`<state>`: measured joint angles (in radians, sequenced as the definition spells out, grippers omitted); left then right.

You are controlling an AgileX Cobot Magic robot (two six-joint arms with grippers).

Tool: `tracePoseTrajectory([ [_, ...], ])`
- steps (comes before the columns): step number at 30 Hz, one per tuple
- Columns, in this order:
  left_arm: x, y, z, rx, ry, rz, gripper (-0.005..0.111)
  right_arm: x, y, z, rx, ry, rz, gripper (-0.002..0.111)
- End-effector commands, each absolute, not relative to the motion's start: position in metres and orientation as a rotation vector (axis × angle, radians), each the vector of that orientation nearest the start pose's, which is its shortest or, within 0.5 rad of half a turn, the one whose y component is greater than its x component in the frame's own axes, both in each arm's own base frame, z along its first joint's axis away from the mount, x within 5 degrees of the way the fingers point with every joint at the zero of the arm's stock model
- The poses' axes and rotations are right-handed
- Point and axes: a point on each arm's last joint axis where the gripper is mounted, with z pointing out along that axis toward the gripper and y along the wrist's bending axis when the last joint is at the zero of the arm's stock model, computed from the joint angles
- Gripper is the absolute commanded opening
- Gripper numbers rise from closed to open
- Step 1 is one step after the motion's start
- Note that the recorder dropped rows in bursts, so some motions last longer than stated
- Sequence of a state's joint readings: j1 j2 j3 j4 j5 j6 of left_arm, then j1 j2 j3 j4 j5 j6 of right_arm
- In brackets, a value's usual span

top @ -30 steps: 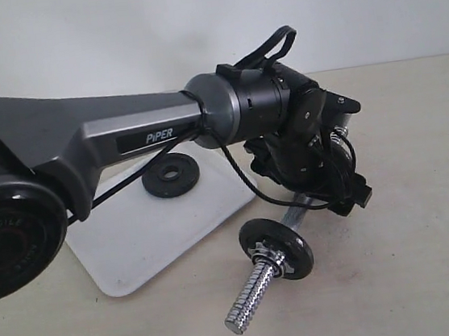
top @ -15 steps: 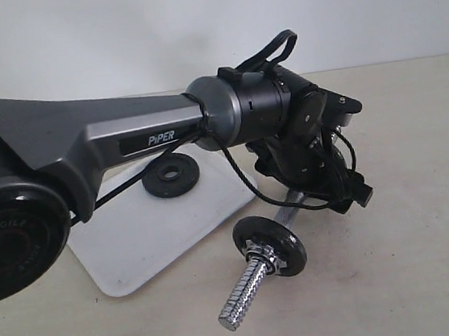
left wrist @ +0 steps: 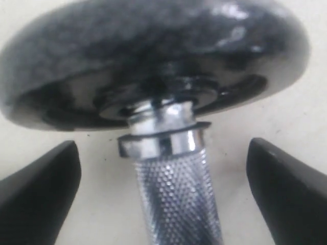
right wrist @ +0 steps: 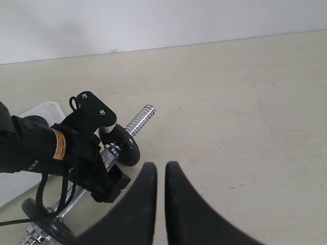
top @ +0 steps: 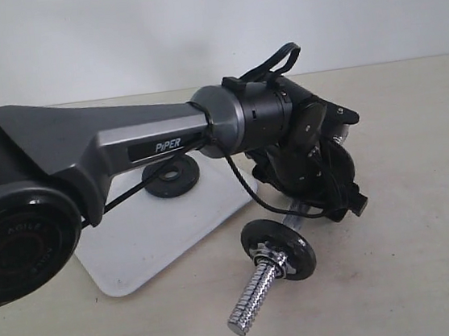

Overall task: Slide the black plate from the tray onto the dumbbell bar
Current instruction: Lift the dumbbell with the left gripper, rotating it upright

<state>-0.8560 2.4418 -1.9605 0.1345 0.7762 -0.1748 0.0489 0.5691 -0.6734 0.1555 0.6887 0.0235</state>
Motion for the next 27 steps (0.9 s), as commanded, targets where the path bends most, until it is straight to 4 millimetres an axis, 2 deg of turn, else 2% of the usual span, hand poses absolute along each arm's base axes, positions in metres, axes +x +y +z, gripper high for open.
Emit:
tracePoseTrajectory([
  [1,0.344,-0.384,0.108,1.024,2.561,-0.114,0.080,0.104,0.014,0.332,0.027,2.075,0.210,0.004],
  [7,0.343,-0.383,0.096,1.036,2.590,-0.091,0.080,0.104,0.014,0.331,0.025,2.089,0.210,0.004],
  [27,0.345,-0.385,0.096,1.029,2.565,-0.112,0.080,0.104,0.014,0.331,0.025,2.089,0.210,0.004],
])
